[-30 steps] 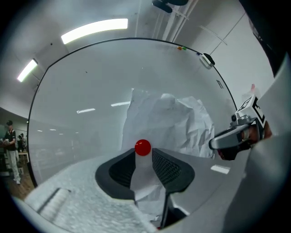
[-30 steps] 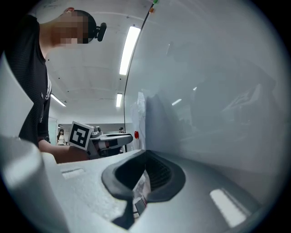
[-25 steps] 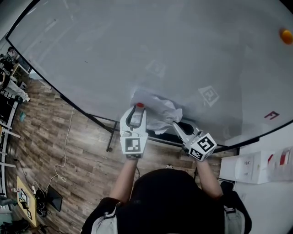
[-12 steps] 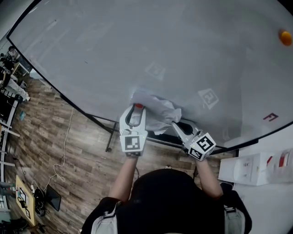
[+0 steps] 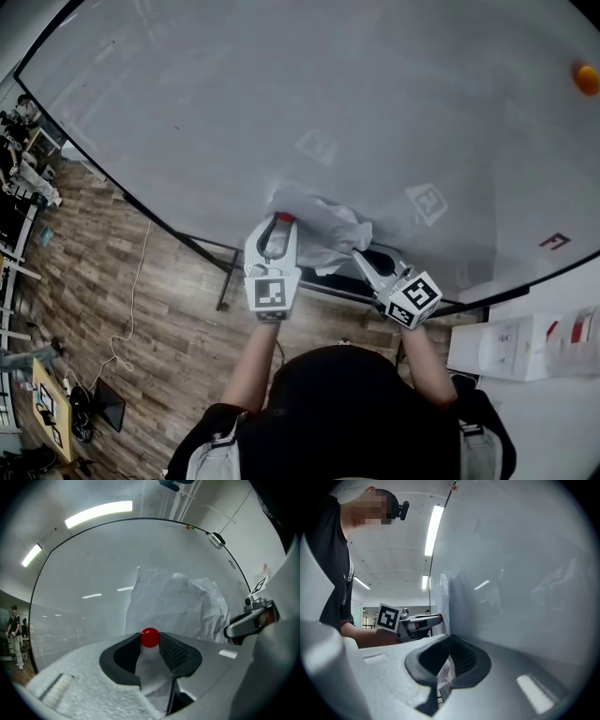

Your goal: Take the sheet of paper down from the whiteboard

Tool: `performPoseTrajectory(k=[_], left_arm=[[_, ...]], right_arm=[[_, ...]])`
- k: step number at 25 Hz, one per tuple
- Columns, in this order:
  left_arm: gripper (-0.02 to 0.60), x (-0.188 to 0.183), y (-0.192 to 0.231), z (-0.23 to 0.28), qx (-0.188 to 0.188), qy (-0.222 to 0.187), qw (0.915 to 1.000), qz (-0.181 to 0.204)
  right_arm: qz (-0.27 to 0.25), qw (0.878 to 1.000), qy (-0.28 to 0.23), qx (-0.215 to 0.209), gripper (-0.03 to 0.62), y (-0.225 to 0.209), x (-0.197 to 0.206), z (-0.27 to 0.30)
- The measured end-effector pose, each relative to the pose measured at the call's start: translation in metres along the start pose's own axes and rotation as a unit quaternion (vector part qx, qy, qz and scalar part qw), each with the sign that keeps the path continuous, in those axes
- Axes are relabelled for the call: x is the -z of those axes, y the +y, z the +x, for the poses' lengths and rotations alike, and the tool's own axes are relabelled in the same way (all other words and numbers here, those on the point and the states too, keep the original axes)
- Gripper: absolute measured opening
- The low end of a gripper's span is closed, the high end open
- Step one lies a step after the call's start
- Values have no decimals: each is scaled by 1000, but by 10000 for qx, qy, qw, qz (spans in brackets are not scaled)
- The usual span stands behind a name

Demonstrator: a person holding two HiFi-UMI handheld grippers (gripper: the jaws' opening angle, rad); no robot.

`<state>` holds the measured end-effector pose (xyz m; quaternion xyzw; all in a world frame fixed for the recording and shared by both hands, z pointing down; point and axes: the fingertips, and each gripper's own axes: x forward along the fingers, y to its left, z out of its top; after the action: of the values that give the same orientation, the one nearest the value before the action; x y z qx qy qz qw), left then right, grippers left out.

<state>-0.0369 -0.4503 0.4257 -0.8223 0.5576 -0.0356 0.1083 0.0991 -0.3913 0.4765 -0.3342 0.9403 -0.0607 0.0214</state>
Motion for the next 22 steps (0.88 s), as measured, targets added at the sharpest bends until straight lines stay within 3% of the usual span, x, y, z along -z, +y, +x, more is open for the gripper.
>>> performPoseTrajectory(k=[13, 22], left_arm=[[132, 13, 0, -1, 104, 169, 9996, -184], [132, 24, -3, -13, 86, 316, 9993, -197]], right_arm=[[121, 9999, 30, -58, 5, 0, 3, 0], [537, 9984, -108, -112, 5, 0, 3, -4]])
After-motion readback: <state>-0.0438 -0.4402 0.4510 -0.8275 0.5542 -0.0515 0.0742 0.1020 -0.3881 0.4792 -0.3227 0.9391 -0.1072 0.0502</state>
